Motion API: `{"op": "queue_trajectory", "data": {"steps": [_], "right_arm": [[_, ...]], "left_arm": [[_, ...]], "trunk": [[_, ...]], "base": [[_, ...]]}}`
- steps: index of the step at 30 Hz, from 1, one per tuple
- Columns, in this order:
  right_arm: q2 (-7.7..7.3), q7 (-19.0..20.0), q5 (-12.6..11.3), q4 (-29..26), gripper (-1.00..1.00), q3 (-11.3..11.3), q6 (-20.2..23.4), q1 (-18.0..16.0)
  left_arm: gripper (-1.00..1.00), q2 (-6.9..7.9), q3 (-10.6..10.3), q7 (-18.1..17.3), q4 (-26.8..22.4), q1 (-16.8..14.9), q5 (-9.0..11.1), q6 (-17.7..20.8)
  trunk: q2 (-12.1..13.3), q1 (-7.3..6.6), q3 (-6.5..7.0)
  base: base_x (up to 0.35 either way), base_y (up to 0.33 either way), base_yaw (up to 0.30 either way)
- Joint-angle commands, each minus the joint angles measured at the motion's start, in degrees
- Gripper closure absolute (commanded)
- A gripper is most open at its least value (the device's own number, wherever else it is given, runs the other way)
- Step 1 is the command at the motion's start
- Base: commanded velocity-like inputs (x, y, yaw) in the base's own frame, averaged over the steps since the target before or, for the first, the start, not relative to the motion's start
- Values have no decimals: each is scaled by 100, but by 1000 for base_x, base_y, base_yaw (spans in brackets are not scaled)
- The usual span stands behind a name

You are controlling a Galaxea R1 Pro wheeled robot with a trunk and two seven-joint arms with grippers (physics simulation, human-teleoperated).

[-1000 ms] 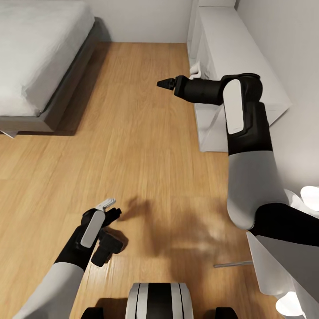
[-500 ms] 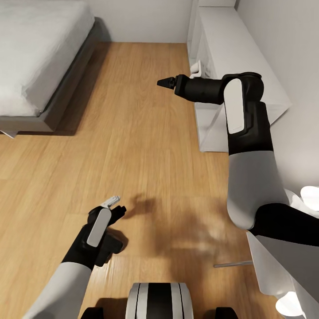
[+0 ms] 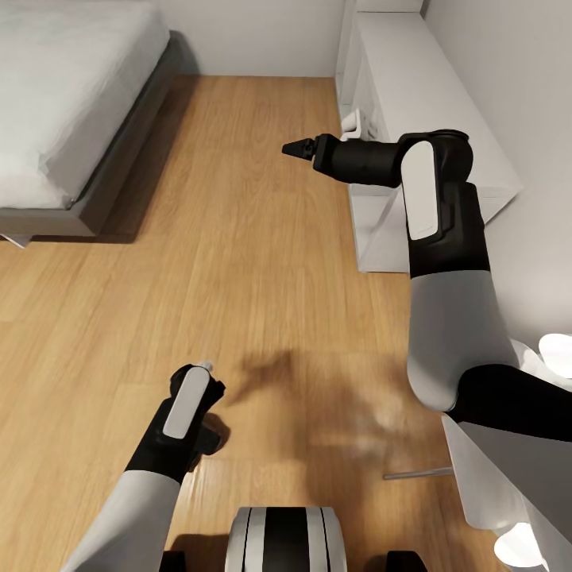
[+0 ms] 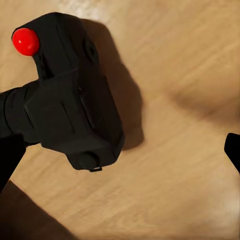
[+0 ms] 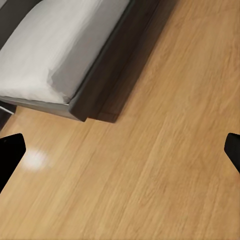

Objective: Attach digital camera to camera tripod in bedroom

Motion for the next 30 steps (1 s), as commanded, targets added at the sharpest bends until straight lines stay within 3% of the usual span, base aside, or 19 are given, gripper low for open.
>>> {"op": "queue_trajectory", "data": {"steps": [1,12,13,21,22,30], "right_arm": [[7,58,53,-1,-100,-20,26,-4],[8,55,53,0,-100,-19,26,-4],[8,55,53,0,-100,-19,26,-4],[8,55,53,0,-100,-13,26,-4],[8,57,53,0,-100,-12,26,-4],[3,57,53,0,-100,-15,26,-4]], "left_arm": [[-100,0,-1,80,-12,-3,41,-10],[-100,0,-5,447,-27,-5,174,-560],[-100,0,-2,478,-17,-4,398,-610],[-100,0,-6,516,2,-1,1166,-654],[-100,0,-8,521,13,0,1342,-661],[-100,0,-2,520,106,-2,1424,-1027]], "trunk": [[-1,-1,-4],[-1,-1,-4],[-1,-1,-4],[-1,-1,-4],[-1,-1,-4],[-1,-1,-4]], "base": [[0,0,0],[0,0,0],[0,0,0],[0,0,0],[0,0,0],[0,0,0]]}}
